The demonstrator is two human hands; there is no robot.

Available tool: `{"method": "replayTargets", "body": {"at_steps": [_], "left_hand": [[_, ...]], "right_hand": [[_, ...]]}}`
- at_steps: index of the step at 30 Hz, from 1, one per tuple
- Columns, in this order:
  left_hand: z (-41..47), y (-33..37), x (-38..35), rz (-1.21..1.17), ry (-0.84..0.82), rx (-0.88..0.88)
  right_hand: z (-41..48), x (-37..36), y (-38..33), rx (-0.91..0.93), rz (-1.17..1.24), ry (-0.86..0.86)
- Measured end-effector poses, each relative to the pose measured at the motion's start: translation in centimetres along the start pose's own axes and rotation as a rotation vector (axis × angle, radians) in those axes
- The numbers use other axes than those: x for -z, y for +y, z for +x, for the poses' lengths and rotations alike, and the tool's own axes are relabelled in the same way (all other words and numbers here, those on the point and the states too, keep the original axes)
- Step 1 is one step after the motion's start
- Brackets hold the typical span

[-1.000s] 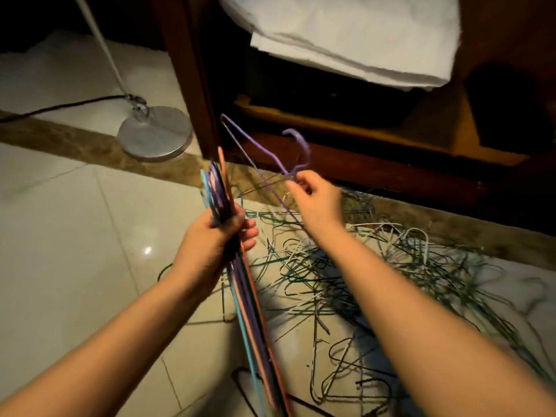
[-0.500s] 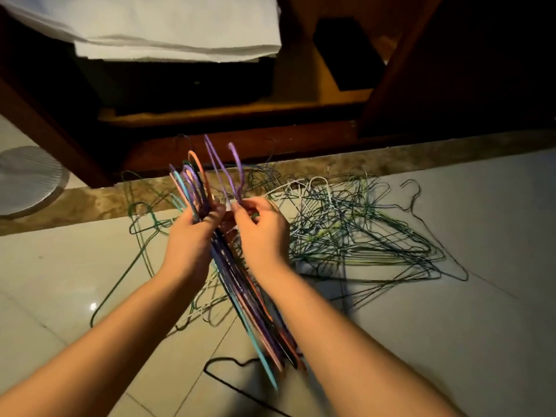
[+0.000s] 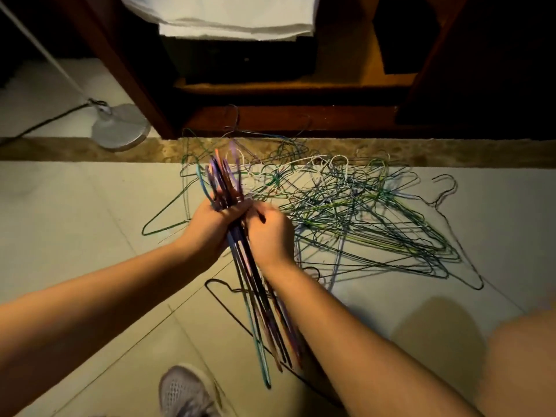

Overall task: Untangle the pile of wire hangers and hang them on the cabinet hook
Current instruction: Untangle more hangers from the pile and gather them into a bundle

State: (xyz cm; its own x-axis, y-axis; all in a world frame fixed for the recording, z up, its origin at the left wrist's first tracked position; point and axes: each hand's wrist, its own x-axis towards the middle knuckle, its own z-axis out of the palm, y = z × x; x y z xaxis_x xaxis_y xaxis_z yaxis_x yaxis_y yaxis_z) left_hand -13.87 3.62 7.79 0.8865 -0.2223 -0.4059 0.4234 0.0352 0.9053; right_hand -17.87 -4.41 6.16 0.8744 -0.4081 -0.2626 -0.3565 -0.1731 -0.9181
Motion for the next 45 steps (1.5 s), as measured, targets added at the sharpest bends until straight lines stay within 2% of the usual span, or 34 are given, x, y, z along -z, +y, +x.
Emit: {"method": "replayTargets", "body": {"at_steps": [3, 8, 11, 16, 19, 23, 26, 29, 35, 45], "left_hand": [[-2.5, 0.7, -0.4, -0.009, 0.036, 0.033], [-5.4, 1.2, -0.8, 0.082, 0.087, 0.066], [-6.9, 0.5, 0.0, 0.136, 0.149, 0.079], [-8.4, -0.2, 1.0, 0.223, 0.24, 0.128], [-8.2, -0.1, 2.2, 0.354, 0.22, 0.162], [-6.8, -0.5, 3.5, 0.342, 0.164, 0.184], [-5.4, -2.3, 3.8, 0.277, 0.208, 0.157], [-4.9, -4.4, 4.8, 0.229, 0.248, 0.186], [-4.7, -7.0, 8.0, 0.178, 0.34, 0.217], [-6.1, -7.2, 8.6, 0.146, 0.333, 0.199]], "right_hand": [[-2.5, 1.0, 0.1, 0.079, -0.008, -0.108], [-3.8, 3.7, 1.8, 0.129, 0.137, -0.221], [-3.4, 6.2, 5.9, 0.024, 0.035, -0.185], [-0.1, 11.4, 11.0, -0.192, -0.136, 0.015], [0.8, 12.8, 13.3, -0.285, -0.23, 0.063], [0.3, 11.0, 16.3, -0.391, -0.36, -0.07], [0.1, 8.3, 18.6, -0.473, -0.431, -0.18], [0.4, 5.9, 19.9, -0.523, -0.454, -0.206], [2.2, 2.7, 22.1, -0.657, -0.209, -0.06], [0.0, 3.9, 20.0, -0.521, 0.088, 0.0]]}}
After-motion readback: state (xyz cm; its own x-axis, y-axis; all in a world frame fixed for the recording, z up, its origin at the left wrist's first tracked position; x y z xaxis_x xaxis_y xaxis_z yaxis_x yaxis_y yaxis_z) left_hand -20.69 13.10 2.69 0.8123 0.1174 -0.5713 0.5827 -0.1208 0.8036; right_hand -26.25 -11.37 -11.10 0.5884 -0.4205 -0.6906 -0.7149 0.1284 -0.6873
